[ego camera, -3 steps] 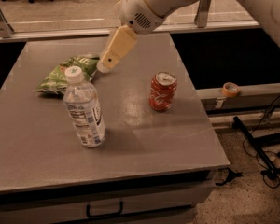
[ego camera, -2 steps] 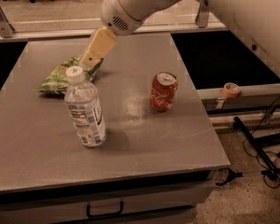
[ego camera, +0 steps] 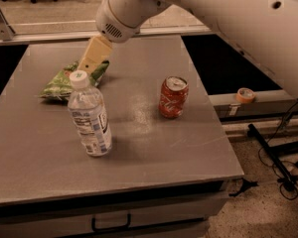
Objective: Pick green jalapeno chip bag
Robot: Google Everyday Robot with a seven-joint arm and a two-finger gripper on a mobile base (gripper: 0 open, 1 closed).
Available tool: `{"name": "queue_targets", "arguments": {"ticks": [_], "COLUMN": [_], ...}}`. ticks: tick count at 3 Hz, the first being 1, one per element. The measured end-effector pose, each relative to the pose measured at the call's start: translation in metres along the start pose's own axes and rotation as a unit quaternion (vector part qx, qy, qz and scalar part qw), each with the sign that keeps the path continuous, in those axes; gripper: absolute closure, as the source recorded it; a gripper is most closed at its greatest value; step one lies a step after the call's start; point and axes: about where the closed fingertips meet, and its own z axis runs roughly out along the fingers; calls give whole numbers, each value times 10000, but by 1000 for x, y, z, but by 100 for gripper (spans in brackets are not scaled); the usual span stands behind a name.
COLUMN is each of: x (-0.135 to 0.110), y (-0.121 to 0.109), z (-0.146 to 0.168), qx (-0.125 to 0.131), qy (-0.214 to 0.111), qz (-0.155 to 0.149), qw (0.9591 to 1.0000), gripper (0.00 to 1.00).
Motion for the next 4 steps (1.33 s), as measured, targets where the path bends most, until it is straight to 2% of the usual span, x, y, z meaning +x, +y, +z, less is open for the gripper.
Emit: {"name": "queue_targets", "arguments": {"ticks": [1,2,3,4], "x": [0,9,22,43], "y": [0,-3,-16,-23], "z": [0,27,58,84], "qx": [-2,16,89,101], "qy": [-1,23,44,173], "qz": [-2,274,703,1115], "qw": [10000,9996,9975,9936], "gripper": [0,0,0,0]}}
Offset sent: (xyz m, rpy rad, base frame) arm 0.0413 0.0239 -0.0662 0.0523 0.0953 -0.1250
